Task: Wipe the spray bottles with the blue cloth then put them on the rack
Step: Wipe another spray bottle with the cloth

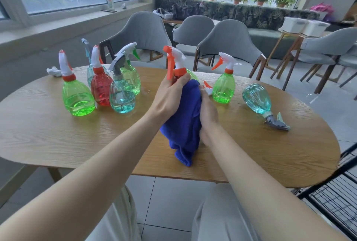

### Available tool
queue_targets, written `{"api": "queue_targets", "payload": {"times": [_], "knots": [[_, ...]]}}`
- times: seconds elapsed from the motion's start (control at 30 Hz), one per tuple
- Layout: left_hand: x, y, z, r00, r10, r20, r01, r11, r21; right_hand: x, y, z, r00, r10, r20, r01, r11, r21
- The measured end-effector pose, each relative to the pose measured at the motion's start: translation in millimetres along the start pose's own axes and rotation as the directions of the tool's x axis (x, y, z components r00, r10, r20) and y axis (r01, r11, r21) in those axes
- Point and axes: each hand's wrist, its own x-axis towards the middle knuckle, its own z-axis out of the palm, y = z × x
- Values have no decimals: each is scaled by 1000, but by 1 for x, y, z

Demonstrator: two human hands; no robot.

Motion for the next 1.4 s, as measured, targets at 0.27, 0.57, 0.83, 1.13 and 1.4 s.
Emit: {"api": "queue_targets", "payload": {"times": [0.27,0.57,0.83,1.13,1.4], "knots": [[6,-4,-10,999,-23,43,25,999,-39,-3,5,1,977,-196,89,212,949,-234],[2,-10,-5,992,-42,119,63,983,-174,15,-37,-26,953,-23,303,101,965,-242],[15,-2,4,997,-79,-18,77,991,-111,7,-11,0,976,-202,83,218,923,-318],[15,-3,0,997,-33,72,45,985,-168,-4,-18,-10,989,-16,146,21,999,-36],[20,0,4,991,-130,-22,120,960,-254,-10,-3,-11,989,-34,144,23,997,76]]}}
